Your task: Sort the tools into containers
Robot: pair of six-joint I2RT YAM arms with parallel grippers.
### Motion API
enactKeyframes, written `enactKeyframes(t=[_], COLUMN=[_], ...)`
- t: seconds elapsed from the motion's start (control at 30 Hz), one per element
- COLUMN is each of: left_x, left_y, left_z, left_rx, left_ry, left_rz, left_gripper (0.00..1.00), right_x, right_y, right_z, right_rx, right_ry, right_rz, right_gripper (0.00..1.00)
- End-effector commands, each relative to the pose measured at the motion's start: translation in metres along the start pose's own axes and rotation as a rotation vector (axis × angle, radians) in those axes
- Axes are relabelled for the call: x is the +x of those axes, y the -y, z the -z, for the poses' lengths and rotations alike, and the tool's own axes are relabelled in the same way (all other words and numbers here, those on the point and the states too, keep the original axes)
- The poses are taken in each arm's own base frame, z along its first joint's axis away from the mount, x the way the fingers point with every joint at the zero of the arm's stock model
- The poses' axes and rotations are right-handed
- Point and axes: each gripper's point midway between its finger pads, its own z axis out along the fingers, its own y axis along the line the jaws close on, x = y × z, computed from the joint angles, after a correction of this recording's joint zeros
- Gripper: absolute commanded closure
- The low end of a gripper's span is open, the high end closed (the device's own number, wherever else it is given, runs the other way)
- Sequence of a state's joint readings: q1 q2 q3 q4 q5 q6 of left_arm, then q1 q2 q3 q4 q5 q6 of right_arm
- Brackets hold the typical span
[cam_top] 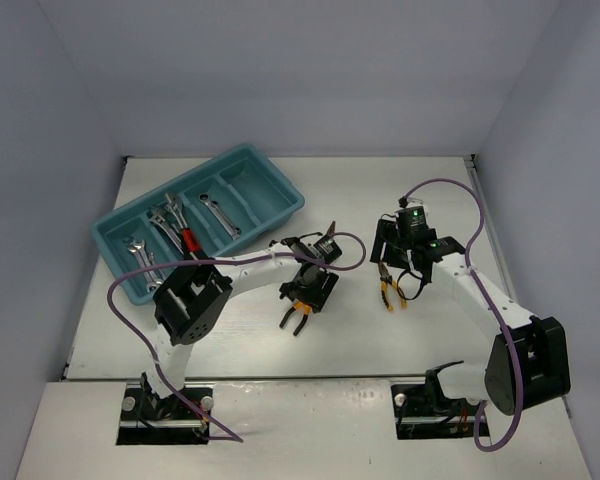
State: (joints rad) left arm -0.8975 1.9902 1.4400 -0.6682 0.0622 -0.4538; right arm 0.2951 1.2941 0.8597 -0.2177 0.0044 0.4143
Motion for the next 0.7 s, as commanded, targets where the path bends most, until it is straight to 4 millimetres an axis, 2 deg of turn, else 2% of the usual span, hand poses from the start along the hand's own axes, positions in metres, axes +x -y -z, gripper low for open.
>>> enactKeyframes(t=[0.0,0.3,0.5,0.57,0.67], left_x=[-0.021,-0.04,-0.045,-0.045,-0.04], left_y=[0.011,0.004,-0.004,-0.004,-0.004], left_z=[-0.001,-0.006,-0.012,-0.013,-0.018], left_rx=[0.017,0.001,-0.011,-0.012,-0.009], left_ry=[0.054,0.075,0.07,0.069,0.052], left_rz=[0.015,0.035,0.053,0.053,0.052], left_gripper=[0.41,0.49,0.65,0.67,0.83], right_x=[-0.008,-0.007,-0.007,-0.006,-0.006], right_y=[0.002,0.003,0.004,0.004,0.005], right_z=[0.001,0.001,0.001,0.001,0.001], right_rx=[0.012,0.016,0.019,0.019,0.022], right_ry=[0.033,0.035,0.034,0.032,0.034], right_rz=[-0.007,-0.006,-0.007,-0.005,-0.008], right_gripper=[0.37,0.37,0.37,0.37,0.37])
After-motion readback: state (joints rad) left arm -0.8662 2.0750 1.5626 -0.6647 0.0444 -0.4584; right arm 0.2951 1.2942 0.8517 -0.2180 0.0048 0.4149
